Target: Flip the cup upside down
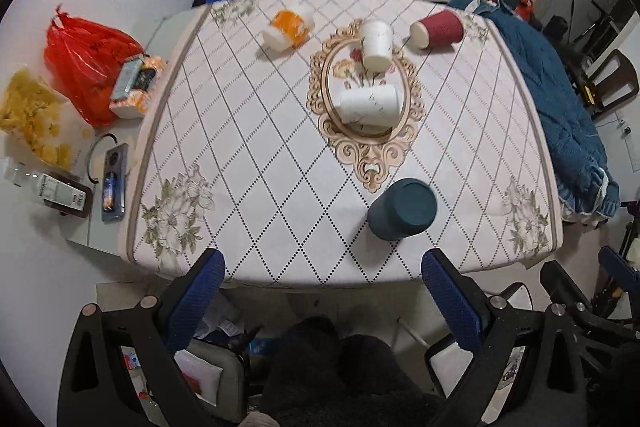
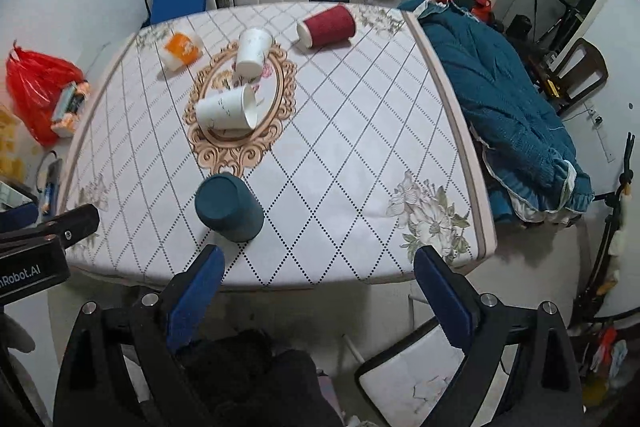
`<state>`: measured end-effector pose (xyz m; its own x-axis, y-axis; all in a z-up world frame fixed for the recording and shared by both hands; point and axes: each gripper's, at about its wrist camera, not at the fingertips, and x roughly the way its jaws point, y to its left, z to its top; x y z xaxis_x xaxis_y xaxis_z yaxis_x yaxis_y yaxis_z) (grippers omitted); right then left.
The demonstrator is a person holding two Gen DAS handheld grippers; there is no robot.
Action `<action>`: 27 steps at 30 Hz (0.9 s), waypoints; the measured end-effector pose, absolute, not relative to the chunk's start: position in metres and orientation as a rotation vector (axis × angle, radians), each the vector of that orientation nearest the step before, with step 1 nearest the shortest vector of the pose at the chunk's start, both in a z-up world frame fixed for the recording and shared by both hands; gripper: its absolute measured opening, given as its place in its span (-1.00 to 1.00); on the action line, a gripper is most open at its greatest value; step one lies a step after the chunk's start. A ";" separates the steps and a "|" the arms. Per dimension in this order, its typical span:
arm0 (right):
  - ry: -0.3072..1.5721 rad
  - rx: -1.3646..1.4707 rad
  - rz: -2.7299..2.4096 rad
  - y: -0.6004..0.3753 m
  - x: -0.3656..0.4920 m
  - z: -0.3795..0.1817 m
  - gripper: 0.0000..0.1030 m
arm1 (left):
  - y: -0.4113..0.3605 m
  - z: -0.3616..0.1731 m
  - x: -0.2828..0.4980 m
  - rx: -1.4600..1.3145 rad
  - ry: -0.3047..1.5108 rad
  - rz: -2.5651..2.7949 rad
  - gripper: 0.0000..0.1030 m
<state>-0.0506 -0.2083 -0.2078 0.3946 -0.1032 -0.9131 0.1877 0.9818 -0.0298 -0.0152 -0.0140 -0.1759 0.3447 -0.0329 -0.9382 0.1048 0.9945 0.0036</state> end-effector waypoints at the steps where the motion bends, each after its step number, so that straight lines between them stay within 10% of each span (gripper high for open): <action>1: 1.142 0.087 -0.180 -0.210 -0.055 -0.201 0.90 | -0.014 -0.168 -0.020 0.065 1.203 -0.090 0.96; 27: 0.942 0.082 -0.126 -0.214 -0.153 -0.016 0.90 | -0.018 -0.026 -0.112 0.059 1.030 -0.081 0.96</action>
<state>-0.1525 -0.2135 -0.0156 0.5815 -0.0723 -0.8103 0.1436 0.9895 0.0148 -0.1125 -0.0182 -0.0257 0.5119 -0.0398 -0.8581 0.0952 0.9954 0.0106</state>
